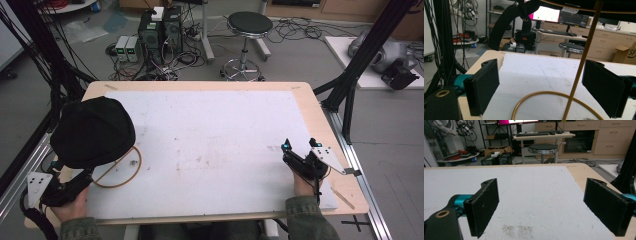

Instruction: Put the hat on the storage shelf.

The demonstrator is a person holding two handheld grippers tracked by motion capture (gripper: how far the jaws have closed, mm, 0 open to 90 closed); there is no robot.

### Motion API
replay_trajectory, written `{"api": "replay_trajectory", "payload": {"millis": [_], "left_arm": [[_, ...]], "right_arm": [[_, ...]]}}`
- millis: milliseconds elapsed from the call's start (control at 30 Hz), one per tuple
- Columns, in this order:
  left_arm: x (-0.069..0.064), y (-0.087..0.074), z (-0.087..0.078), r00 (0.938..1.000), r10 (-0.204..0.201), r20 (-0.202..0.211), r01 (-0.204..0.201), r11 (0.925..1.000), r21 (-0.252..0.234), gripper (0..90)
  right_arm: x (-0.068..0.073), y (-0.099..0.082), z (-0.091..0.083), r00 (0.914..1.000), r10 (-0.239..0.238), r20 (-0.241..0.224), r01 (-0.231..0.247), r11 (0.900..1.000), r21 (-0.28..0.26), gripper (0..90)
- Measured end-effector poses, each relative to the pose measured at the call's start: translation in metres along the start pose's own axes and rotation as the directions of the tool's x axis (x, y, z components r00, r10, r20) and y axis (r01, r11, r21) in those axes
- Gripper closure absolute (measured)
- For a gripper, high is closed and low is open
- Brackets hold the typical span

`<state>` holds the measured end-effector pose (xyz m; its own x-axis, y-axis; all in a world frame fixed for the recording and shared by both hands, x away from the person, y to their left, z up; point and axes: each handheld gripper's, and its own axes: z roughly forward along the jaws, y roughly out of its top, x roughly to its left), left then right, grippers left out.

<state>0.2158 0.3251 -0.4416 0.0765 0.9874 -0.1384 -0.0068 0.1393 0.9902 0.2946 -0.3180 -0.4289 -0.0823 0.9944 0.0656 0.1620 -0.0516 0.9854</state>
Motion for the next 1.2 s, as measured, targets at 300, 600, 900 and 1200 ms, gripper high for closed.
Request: {"api": "replay_trajectory", "payload": {"millis": [300,600,900,1200], "left_arm": [[0.0011,0.0001,-0.0008,0.9999,-0.01,-0.003,0.01,0.9999,-0.004,14.5],[0.0007,0.0,0.0002,0.9998,-0.02,0.001,0.02,0.9998,-0.005,14.5],[0.0011,-0.0003,0.0003,0.9998,-0.019,-0.002,0.019,0.9998,0.0,14.6],[0.001,-0.0003,0.0012,0.9998,-0.021,0.001,0.021,0.9998,0.0,14.6]], "right_arm": [[-0.0019,-0.0016,0.0016,1.0,0.0,-0.005,0.001,1.0,0.007,12.1],[-0.0027,-0.0021,0.0002,1.0,0.005,-0.008,-0.005,0.9999,0.011,12.1],[-0.0026,-0.0029,0.0014,0.9998,0.005,-0.017,-0.005,0.9998,0.018,12.1],[-0.0031,-0.0035,0.0028,0.9997,0.003,-0.024,-0.003,0.9995,0.031,12.1]]}}
